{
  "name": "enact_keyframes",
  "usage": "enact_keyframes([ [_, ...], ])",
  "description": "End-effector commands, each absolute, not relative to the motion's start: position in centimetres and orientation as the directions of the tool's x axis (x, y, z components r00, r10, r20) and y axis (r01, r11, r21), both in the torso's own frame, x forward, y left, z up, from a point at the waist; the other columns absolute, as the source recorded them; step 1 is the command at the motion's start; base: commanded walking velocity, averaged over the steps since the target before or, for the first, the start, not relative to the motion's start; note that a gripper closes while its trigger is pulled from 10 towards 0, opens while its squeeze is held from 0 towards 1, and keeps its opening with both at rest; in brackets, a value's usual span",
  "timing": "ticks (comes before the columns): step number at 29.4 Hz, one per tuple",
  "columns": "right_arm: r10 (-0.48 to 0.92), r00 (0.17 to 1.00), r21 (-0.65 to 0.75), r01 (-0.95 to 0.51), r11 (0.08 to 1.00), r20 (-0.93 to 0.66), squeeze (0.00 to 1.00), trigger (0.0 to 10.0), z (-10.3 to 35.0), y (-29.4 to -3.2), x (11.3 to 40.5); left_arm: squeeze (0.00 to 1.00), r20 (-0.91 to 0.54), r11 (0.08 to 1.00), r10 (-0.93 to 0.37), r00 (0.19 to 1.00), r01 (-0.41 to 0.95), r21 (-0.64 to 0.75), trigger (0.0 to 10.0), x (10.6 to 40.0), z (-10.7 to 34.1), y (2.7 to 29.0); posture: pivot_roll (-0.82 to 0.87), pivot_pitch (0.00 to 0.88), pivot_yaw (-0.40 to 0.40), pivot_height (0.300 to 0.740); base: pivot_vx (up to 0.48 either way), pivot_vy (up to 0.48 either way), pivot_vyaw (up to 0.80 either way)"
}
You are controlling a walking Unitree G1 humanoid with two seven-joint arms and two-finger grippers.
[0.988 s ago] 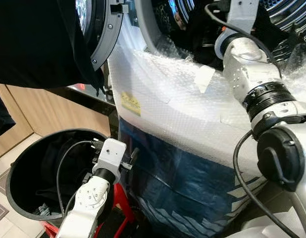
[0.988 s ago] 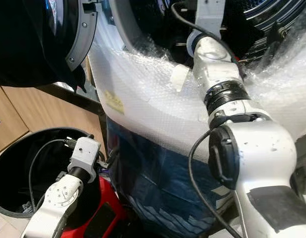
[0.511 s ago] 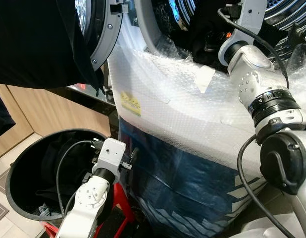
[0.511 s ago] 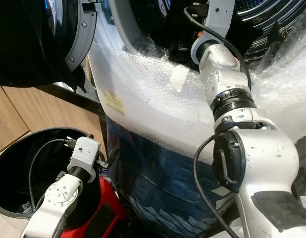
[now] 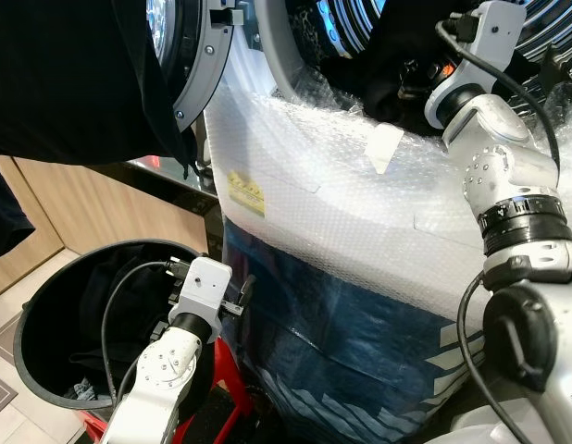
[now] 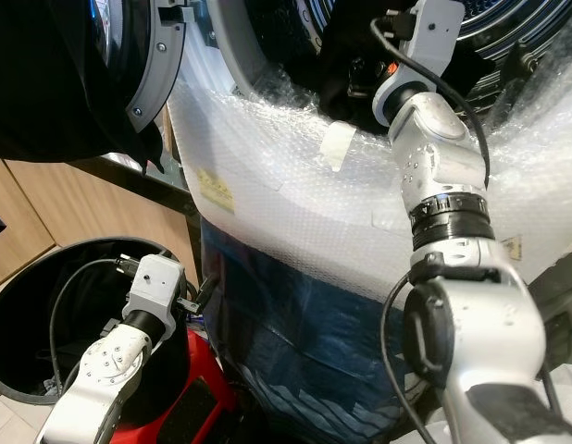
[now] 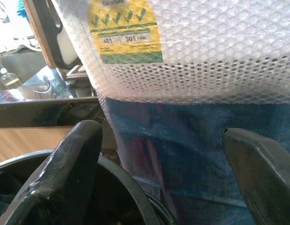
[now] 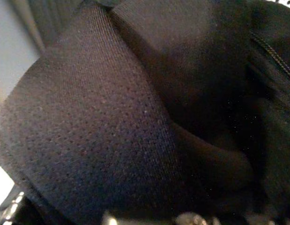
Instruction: Clothes washing
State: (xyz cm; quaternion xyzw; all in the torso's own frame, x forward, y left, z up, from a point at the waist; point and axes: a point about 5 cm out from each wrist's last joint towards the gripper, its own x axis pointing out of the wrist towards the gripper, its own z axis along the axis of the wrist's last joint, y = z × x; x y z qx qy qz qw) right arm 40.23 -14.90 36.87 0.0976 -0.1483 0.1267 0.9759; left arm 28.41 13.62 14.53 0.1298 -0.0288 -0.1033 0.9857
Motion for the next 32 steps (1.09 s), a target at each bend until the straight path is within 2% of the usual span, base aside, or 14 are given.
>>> enact_keyframes([
  [1, 0.219, 0.91, 0.15, -0.286, 0.947, 0.351, 0.0, 10.0, 38.1, -14.5, 38.8, 0.0, 0.03, 0.942, -0.216, 0.976, 0.2, 0.27, 10.0, 28.2, 14.7, 13.6, 0.02, 0.083, -0.041, 0.74, 0.0, 0.0, 0.0],
  [3, 0.222, 0.906, 0.147, -0.29, 0.946, 0.359, 0.0, 10.0, 38.0, -13.8, 36.9, 0.0, 0.029, 0.942, -0.216, 0.976, 0.2, 0.27, 10.0, 28.1, 14.7, 13.5, 0.02, 0.084, -0.048, 0.74, 0.0, 0.0, 0.0],
  [12, 0.215, 0.933, 0.128, -0.26, 0.957, 0.287, 0.0, 10.0, 35.5, -14.1, 33.4, 0.0, 0.024, 0.941, -0.218, 0.976, 0.204, 0.27, 10.0, 27.9, 14.5, 13.5, 0.02, 0.076, -0.045, 0.74, 0.0, 0.0, 0.0],
  [21, 0.267, 0.938, 0.078, -0.29, 0.954, 0.222, 0.0, 10.0, 33.7, -13.9, 32.2, 0.0, 0.027, 0.942, -0.219, 0.975, 0.204, 0.266, 10.0, 27.9, 14.6, 13.5, 0.02, 0.063, -0.046, 0.74, 0.0, 0.0, 0.0],
  [32, 0.363, 0.894, -0.002, -0.376, 0.927, 0.263, 0.0, 10.0, 34.4, -13.6, 31.0, 0.0, 0.028, 0.942, -0.215, 0.976, 0.2, 0.269, 10.0, 27.9, 14.6, 13.6, 0.02, 0.064, -0.049, 0.74, 0.0, 0.0, 0.0],
])
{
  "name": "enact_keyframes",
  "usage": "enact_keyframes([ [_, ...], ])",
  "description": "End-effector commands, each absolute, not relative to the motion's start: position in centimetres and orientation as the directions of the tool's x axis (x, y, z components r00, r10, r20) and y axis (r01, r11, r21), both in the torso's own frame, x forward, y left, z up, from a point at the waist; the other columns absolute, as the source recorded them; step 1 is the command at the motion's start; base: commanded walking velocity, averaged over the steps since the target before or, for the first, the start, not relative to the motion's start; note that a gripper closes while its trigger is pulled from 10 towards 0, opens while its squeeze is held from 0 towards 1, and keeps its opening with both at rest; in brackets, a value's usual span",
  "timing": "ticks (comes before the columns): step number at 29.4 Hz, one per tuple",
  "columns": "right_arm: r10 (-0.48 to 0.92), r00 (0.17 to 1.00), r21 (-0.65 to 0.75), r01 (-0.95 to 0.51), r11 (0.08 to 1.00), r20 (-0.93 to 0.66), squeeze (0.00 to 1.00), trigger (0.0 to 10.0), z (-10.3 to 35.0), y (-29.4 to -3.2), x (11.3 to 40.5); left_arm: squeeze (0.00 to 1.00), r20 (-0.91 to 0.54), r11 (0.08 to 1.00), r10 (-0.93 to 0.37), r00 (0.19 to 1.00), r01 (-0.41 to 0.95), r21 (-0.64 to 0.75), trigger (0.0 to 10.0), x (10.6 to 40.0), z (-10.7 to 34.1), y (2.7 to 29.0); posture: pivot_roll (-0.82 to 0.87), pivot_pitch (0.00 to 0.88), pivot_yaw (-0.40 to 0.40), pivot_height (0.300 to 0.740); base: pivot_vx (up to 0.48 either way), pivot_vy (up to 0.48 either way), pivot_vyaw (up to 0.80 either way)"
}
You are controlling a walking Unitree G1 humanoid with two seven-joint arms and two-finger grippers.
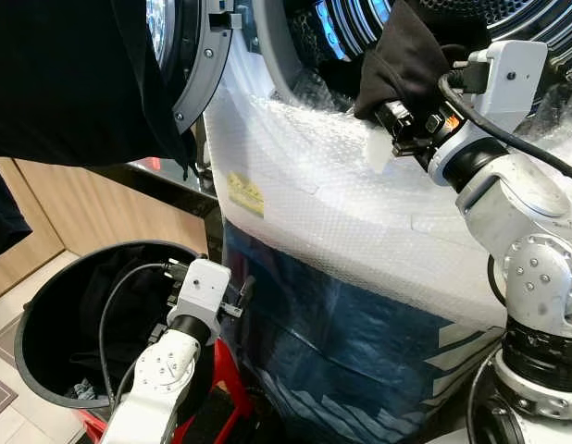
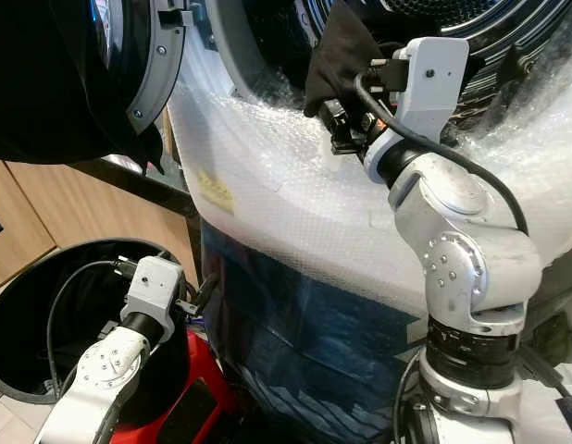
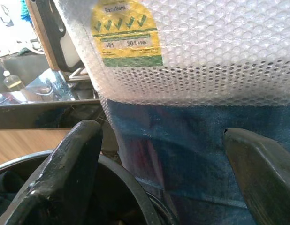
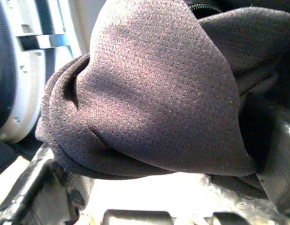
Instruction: Clothes washing
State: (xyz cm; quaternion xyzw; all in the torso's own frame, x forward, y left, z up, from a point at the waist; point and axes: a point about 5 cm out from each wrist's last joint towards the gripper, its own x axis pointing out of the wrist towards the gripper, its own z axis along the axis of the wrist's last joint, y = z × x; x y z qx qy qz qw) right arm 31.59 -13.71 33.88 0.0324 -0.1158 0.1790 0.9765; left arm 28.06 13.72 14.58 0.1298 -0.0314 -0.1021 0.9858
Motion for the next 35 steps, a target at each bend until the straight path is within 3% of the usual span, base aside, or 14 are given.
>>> enact_keyframes([
  [1, 0.374, 0.888, -0.009, -0.386, 0.923, 0.267, 0.0, 10.0, 34.4, -13.5, 30.9, 0.0, 0.028, 0.942, -0.216, 0.976, 0.201, 0.269, 10.0, 27.9, 14.6, 13.5, 0.02, 0.064, -0.048, 0.74, 0.0, 0.0, 0.0],
  [3, 0.401, 0.873, -0.025, -0.41, 0.912, 0.278, 0.0, 10.0, 34.7, -13.2, 30.6, 0.0, 0.027, 0.942, -0.217, 0.976, 0.202, 0.268, 10.0, 27.9, 14.6, 13.5, 0.02, 0.067, -0.047, 0.74, 0.0, 0.0, 0.0],
  [4, 0.405, 0.871, -0.027, -0.414, 0.91, 0.28, 0.0, 7.3, 34.7, -13.2, 30.6, 0.0, 0.026, 0.942, -0.217, 0.976, 0.202, 0.268, 10.0, 27.9, 14.6, 13.5, 0.02, 0.068, -0.047, 0.74, 0.0, 0.0, 0.0],
  [5, 0.407, 0.869, -0.031, -0.415, 0.909, 0.282, 0.0, 0.6, 34.8, -13.2, 30.6, 0.0, 0.026, 0.942, -0.218, 0.976, 0.203, 0.269, 10.0, 27.9, 14.7, 13.5, 0.02, 0.07, -0.048, 0.74, 0.0, 0.0, 0.0],
  [7, 0.407, 0.868, -0.036, -0.414, 0.909, 0.283, 0.0, 0.0, 34.8, -13.2, 30.7, 0.0, 0.026, 0.941, -0.219, 0.975, 0.204, 0.27, 10.0, 27.9, 14.7, 13.5, 0.02, 0.07, -0.047, 0.74, 0.0, 0.0, 0.0],
  [35, 0.427, 0.841, -0.057, -0.434, 0.899, 0.333, 0.0, 0.0, 36.2, -12.8, 31.0, 0.0, 0.029, 0.944, -0.204, 0.979, 0.189, 0.271, 10.0, 28.2, 15.0, 13.7, 0.03, 0.096, -0.051, 0.74, 0.0, 0.0, 0.0],
])
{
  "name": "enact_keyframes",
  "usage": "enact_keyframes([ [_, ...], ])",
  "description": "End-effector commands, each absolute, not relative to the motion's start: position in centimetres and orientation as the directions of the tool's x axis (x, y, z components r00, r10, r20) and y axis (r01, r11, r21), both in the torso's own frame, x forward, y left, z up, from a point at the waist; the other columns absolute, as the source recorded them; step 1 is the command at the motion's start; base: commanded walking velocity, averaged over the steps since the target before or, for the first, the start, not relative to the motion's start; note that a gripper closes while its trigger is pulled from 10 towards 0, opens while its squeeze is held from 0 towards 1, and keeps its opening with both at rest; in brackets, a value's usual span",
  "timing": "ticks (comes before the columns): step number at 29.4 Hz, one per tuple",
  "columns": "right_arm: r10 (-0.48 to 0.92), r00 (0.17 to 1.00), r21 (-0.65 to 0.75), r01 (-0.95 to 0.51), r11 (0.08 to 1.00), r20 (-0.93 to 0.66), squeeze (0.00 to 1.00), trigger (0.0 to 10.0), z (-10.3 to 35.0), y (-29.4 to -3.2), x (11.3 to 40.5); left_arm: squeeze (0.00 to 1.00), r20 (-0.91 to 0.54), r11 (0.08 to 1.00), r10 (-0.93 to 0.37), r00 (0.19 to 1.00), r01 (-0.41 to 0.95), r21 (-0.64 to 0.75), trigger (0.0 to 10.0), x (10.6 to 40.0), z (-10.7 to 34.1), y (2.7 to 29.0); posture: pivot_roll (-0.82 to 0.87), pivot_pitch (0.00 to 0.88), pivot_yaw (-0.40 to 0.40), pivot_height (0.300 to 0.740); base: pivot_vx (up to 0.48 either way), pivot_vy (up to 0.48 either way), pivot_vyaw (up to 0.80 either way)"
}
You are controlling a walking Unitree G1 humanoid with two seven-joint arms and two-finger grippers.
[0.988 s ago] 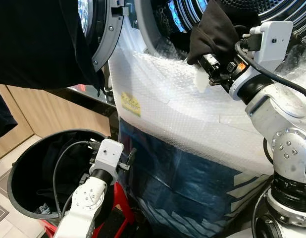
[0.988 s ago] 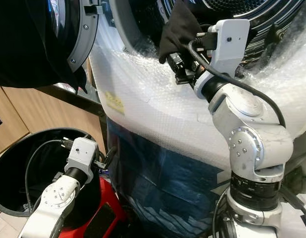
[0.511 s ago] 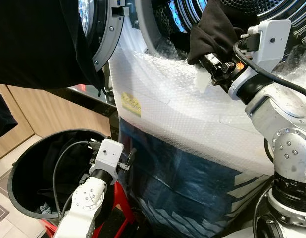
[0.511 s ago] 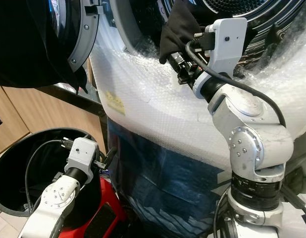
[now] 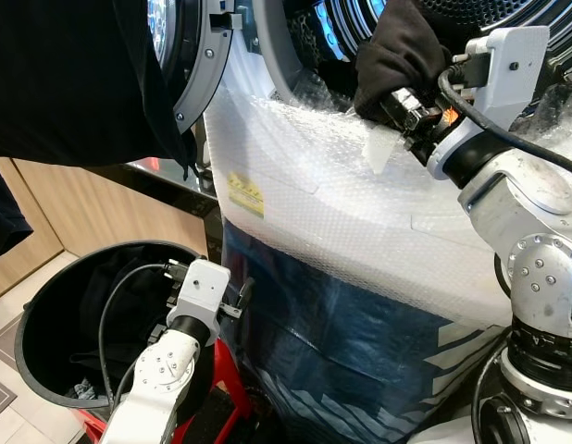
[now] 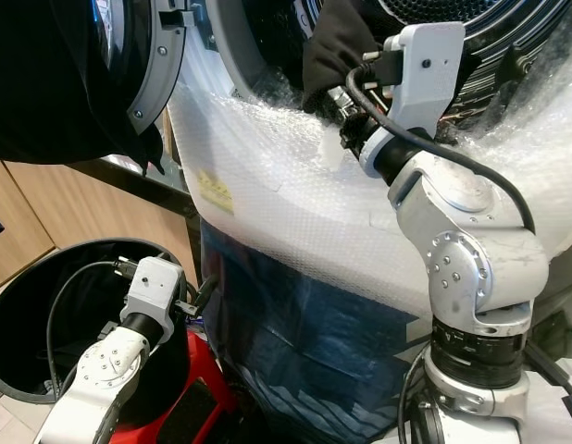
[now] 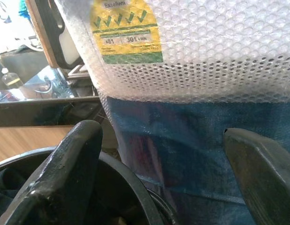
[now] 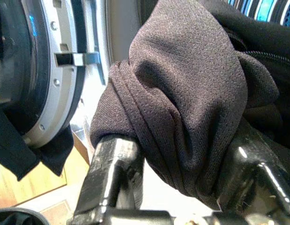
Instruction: Clothes washing
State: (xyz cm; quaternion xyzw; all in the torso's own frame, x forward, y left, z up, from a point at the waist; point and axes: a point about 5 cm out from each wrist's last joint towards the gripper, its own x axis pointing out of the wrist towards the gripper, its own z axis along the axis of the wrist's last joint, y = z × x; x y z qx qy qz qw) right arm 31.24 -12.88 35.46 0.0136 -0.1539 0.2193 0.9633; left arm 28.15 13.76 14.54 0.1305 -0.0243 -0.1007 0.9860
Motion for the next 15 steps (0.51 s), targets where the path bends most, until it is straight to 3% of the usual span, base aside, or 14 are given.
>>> enact_keyframes([
  [1, 0.427, 0.838, -0.057, -0.435, 0.899, 0.34, 0.0, 0.0, 36.3, -12.8, 31.1, 0.0, 0.03, 0.944, -0.203, 0.979, 0.187, 0.27, 10.0, 28.2, 15.0, 13.7, 0.03, 0.096, -0.052, 0.74, 0.0, 0.0, 0.0],
  [15, 0.503, 0.787, -0.039, -0.525, 0.85, 0.358, 0.0, 0.0, 37.4, -11.4, 32.9, 0.0, 0.032, 0.949, -0.193, 0.981, 0.179, 0.261, 10.0, 28.4, 15.0, 13.9, 0.03, 0.092, -0.055, 0.74, 0.0, 0.0, 0.0],
])
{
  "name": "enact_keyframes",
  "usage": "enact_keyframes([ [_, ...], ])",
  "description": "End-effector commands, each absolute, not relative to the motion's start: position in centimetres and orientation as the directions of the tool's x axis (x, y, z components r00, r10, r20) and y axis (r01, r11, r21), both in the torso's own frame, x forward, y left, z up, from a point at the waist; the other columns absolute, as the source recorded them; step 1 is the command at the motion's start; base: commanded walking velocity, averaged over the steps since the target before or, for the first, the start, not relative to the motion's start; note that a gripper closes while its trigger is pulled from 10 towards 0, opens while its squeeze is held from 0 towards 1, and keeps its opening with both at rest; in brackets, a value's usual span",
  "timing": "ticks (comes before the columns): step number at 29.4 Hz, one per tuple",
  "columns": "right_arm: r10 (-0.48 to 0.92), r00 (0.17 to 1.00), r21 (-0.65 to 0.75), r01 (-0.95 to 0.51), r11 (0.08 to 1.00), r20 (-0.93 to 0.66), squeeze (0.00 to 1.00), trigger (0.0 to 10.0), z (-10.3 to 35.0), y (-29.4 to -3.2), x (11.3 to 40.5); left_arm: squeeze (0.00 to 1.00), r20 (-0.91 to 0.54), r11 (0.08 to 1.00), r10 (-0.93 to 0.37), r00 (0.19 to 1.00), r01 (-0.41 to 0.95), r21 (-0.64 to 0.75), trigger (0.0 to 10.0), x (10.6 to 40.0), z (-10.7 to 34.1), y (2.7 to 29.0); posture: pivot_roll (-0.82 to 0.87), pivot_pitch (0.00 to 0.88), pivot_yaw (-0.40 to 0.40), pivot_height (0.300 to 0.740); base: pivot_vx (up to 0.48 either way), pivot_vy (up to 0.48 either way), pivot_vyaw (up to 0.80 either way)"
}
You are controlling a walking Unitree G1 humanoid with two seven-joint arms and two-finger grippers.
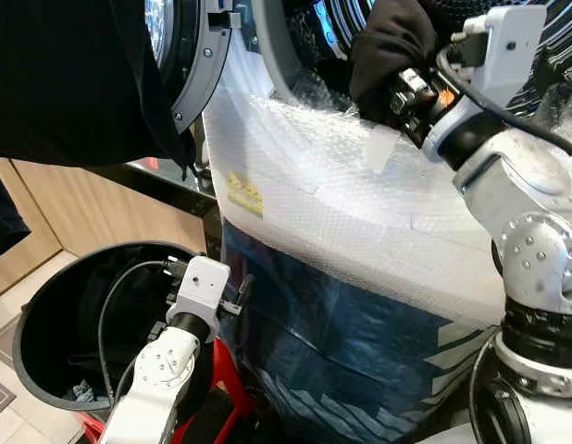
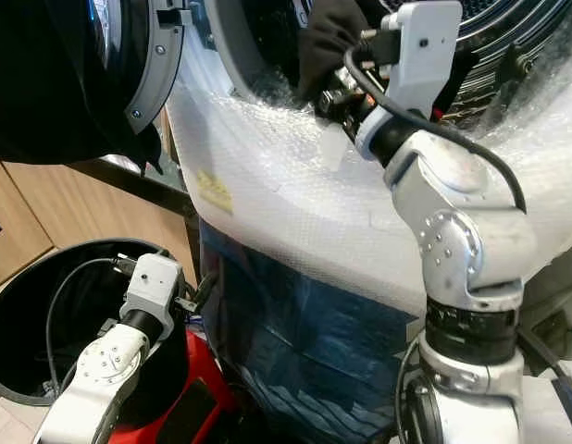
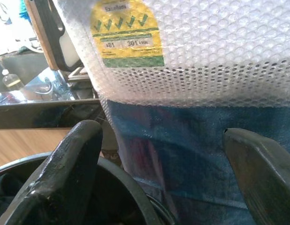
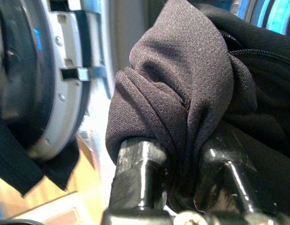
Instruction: Clothes washing
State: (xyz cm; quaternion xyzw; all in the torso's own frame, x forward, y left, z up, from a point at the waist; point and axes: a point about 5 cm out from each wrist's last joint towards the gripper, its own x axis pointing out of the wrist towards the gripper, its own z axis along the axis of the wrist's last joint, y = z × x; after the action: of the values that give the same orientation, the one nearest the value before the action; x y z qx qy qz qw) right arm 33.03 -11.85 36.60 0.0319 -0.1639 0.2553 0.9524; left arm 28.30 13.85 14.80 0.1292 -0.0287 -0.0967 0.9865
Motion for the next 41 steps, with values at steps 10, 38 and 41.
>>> enact_keyframes([
  [10, 0.557, 0.752, 0.027, -0.603, 0.797, 0.353, 0.0, 0.0, 41.3, -8.9, 38.9, 0.0, 0.026, 0.948, -0.199, 0.98, 0.186, 0.257, 10.0, 28.7, 14.8, 13.6, 0.02, 0.066, -0.041, 0.74, 0.0, 0.0, 0.0],
  [38, 0.046, 0.958, -0.069, -0.028, 0.997, 0.282, 0.0, 10.0, 41.6, -12.8, 41.7, 0.0, 0.035, 0.951, -0.181, 0.983, 0.166, 0.261, 10.0, 29.0, 14.9, 13.5, 0.05, 0.039, -0.066, 0.74, 0.0, 0.0, 0.0],
  [41, 0.06, 0.976, -0.081, -0.044, 0.996, 0.21, 0.0, 10.0, 39.0, -12.1, 42.3, 0.0, 0.033, 0.95, -0.188, 0.982, 0.174, 0.259, 10.0, 29.0, 14.9, 13.3, 0.05, 0.04, -0.066, 0.74, 0.0, 0.0, 0.0],
])
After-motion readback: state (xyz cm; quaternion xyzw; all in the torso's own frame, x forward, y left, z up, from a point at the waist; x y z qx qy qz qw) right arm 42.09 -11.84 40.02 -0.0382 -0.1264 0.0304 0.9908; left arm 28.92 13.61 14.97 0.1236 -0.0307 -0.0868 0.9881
